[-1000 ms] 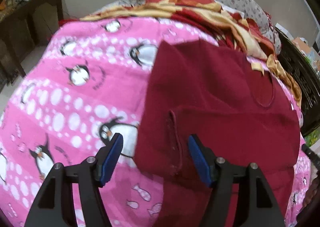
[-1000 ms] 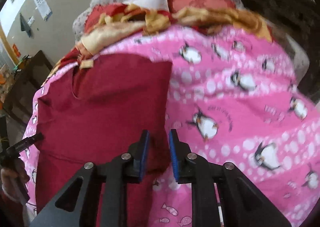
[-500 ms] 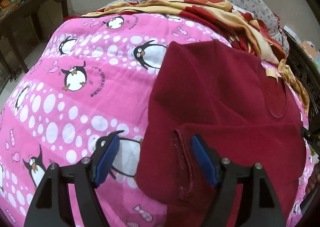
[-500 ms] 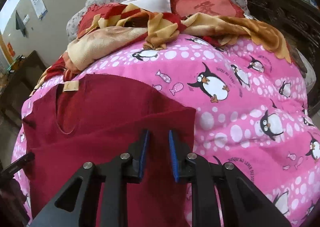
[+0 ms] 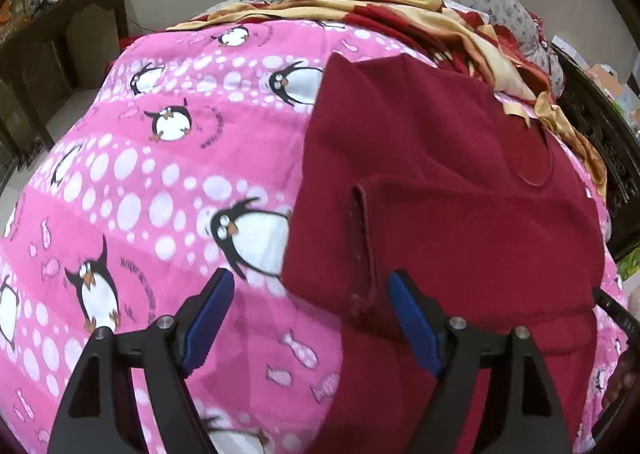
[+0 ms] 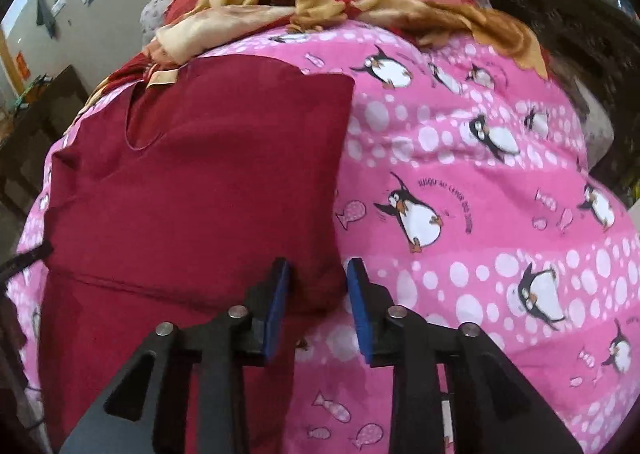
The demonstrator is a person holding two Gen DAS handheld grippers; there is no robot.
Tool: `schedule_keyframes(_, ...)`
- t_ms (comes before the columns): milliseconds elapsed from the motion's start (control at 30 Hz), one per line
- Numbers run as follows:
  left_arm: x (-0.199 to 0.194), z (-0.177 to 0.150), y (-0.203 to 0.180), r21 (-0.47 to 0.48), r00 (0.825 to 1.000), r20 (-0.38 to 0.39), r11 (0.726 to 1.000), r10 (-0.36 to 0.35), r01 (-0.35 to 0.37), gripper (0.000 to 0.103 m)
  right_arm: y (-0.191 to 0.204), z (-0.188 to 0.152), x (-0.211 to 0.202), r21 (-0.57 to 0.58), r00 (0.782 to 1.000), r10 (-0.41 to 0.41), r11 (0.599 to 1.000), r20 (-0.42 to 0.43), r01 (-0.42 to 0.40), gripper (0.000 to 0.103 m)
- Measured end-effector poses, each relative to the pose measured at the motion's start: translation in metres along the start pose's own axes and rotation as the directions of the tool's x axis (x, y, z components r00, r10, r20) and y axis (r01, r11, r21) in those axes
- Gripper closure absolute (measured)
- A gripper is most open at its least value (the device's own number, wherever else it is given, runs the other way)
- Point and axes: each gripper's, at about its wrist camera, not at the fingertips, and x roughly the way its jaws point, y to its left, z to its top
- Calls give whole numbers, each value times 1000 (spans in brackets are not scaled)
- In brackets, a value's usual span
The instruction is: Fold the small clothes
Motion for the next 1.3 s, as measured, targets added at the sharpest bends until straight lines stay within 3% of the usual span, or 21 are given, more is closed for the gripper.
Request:
schedule_keyframes(133, -18, -8, -3, 44, 1000, 12, 999, -3, 2, 20, -3, 4, -38, 36, 994, 90, 995, 55, -92, 58)
schedule_keyframes(333, -46, -30, 1, 87, 1000, 26, 996, -18, 15, 20, -3, -10, -103, -22, 988, 100, 995, 114, -98, 53)
schedule_keyframes(533, -70, -57, 4, 135, 999, 36, 991, 11, -16, 20, -6, -39, -139, -72, 991, 106, 992, 86, -99, 47)
schedule_keyframes(800, -98, -87, 16, 147, 998, 49, 989, 25, -32, 20, -5, -87, -159, -91, 992, 120, 989, 51, -115, 46)
schedule_keyframes(1000, -117, -105, 22, 167, 998, 60, 985, 24, -34, 20, 1, -114, -174, -170, 996, 80, 983, 30, -73, 46)
schedule_keyframes(1300, -128, -130, 32, 165, 999, 46, 986, 25, -33, 20, 10, -151, -157, -145, 990, 130, 980, -46, -135, 42)
